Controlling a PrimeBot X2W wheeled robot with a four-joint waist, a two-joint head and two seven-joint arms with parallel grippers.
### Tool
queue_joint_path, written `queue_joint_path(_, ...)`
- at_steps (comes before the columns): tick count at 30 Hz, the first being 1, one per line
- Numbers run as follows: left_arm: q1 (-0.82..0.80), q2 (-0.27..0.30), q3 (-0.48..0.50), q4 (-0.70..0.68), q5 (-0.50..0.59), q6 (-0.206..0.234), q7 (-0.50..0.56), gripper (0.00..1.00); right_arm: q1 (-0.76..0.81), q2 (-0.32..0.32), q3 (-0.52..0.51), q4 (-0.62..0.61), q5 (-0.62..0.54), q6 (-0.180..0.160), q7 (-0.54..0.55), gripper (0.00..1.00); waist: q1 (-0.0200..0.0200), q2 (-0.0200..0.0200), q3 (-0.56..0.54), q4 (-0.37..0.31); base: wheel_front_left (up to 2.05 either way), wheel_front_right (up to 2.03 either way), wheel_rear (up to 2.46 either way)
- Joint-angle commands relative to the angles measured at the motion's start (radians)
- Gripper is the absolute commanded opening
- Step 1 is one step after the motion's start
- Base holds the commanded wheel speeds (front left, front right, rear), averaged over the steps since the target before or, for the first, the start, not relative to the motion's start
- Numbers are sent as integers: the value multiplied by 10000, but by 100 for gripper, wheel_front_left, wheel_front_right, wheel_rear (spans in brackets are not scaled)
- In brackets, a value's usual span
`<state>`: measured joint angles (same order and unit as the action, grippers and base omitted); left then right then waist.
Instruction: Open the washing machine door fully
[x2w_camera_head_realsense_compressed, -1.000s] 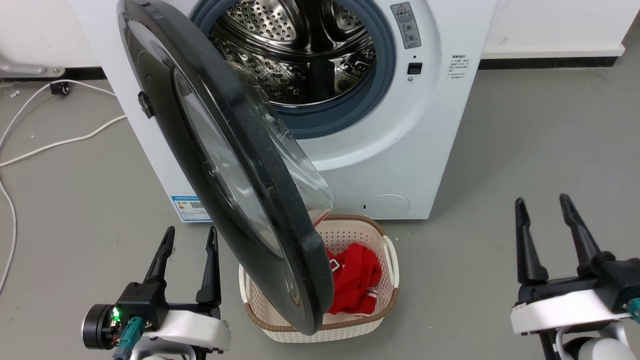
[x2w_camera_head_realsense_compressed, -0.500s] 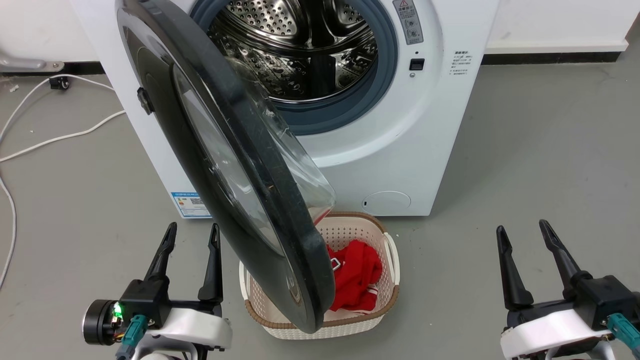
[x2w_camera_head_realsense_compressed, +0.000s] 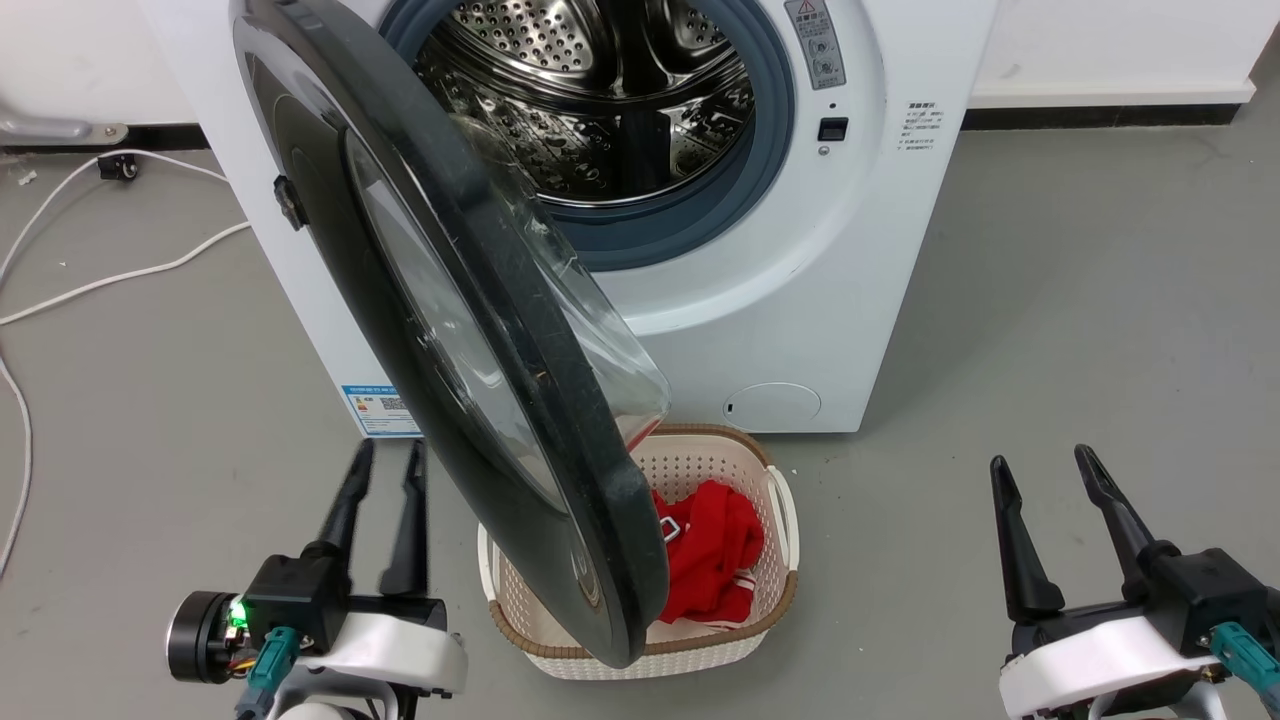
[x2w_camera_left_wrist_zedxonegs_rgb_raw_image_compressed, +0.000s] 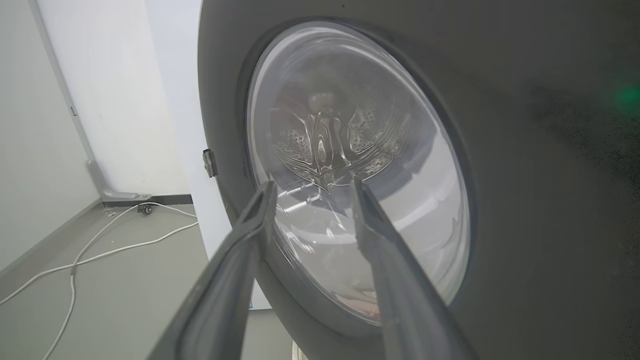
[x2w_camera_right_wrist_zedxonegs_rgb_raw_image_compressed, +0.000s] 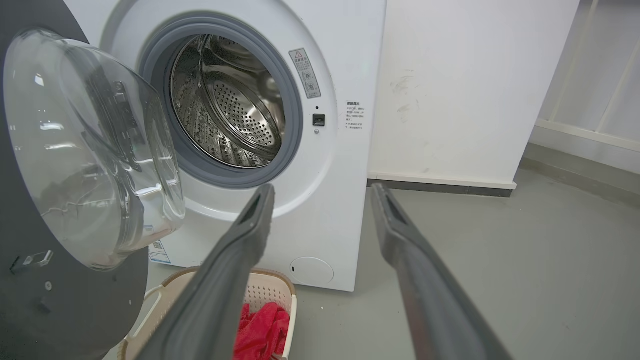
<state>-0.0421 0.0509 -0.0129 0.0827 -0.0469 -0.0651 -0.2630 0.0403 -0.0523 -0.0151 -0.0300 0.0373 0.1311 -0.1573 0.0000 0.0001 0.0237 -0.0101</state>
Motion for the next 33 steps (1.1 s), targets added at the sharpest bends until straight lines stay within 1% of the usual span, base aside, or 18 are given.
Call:
queue_joint_path(1, -85, -1, 8, -85, 62, -32, -26, 0, -89, 37, 6, 38, 125, -7, 20, 100, 0, -1, -6, 0, 0, 0, 0)
queue_joint_path(6, -135, -2, 48, -368, 67, 2, -24, 0, -139, 37, 1, 91, 155, -7, 42, 100, 0, -1, 8, -15, 0, 0, 0)
queue_joint_path(9, -294, -2, 79, -864, 60, 40, -26, 0, -171, 37, -30, 116, 185, -7, 44, 100, 0, -1, 23, -13, 0, 0, 0)
queue_joint_path(18, -871, 12, 236, -3295, 206, 150, -24, 0, -163, 36, -48, 182, 295, -7, 73, 100, 0, -1, -40, 47, 0, 0, 0)
queue_joint_path(23, -1191, 13, 46, -4721, 347, 175, -24, 0, -100, 36, -52, 199, 314, -7, 111, 100, 0, -1, -118, 81, 0, 0, 0)
queue_joint_path(24, -1331, 6, -363, -5251, 247, 26, -24, 0, -40, 36, -72, 191, 315, -7, 120, 100, 0, -1, -145, 103, 0, 0, 0)
queue_joint_path(26, -1456, 8, -756, -5455, 177, -137, -24, 0, -32, 36, -73, 180, 333, -7, 140, 100, 0, -1, -147, 109, 0, 0, 0)
queue_joint_path(29, -1554, 19, -1495, -5556, 70, -340, -23, 0, -26, 36, -79, 167, 361, -7, 165, 100, 0, -1, -152, 138, 0, 0, 0)
queue_joint_path(33, -1386, 51, -2581, -5303, -346, -531, 94, 0, -6, 36, -75, 172, 392, -7, 222, 100, 0, -1, -178, 150, 0, 0, 0)
